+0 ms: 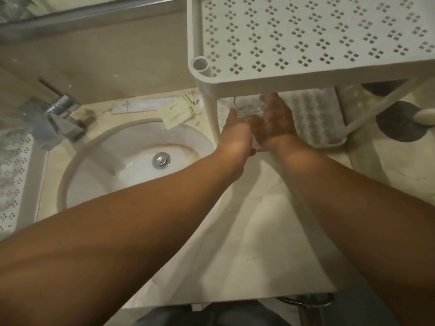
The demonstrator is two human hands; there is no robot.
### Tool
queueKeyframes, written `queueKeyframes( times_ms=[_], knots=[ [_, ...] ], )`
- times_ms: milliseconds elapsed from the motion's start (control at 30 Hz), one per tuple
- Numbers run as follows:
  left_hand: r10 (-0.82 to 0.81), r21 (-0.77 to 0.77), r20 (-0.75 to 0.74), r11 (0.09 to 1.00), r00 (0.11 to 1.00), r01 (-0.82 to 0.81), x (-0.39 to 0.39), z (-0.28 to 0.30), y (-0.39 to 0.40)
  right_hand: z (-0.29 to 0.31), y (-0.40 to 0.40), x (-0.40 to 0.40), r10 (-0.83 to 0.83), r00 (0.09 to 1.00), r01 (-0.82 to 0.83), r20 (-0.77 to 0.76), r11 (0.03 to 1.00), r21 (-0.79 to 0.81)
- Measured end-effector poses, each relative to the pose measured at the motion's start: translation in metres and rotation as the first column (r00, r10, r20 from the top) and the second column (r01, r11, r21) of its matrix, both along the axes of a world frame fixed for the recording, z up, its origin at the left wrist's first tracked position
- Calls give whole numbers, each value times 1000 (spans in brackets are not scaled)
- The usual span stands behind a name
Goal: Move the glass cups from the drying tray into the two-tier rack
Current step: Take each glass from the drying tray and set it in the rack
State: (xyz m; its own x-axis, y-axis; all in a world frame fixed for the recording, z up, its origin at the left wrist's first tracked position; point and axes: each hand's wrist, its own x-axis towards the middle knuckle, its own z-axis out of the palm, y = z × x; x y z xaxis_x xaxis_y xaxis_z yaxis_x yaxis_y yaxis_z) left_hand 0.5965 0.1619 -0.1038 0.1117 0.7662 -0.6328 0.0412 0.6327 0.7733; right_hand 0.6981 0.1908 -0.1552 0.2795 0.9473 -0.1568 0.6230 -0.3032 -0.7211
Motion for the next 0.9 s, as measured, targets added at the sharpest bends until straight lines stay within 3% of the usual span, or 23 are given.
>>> queueKeyframes(
  times_ms=[100, 300, 600, 800, 900],
  knots=[
    [-33, 50, -49, 998, 998, 36, 1, -1, 7, -1, 5, 1, 18, 1000, -18, 17, 1000, 10],
    [62, 3, 90, 998, 994, -63, 2, -6, 11, -13, 24, -6, -4, 999, 4, 47, 1000, -12],
    [59, 24, 122, 998, 991, -62, 4, -15, 16, -20, 35, -12, -27, 994, 32, 107, 999, -42],
    [30, 60, 95, 998, 995, -36, 6, -16, 16, -18, 32, -10, -88, 996, 87, -18, 994, -67],
    [6, 70, 88, 997, 996, -13, 5, -13, 13, -17, 24, -13, -114, 991, 114, -74, 993, -7]
  ],
)
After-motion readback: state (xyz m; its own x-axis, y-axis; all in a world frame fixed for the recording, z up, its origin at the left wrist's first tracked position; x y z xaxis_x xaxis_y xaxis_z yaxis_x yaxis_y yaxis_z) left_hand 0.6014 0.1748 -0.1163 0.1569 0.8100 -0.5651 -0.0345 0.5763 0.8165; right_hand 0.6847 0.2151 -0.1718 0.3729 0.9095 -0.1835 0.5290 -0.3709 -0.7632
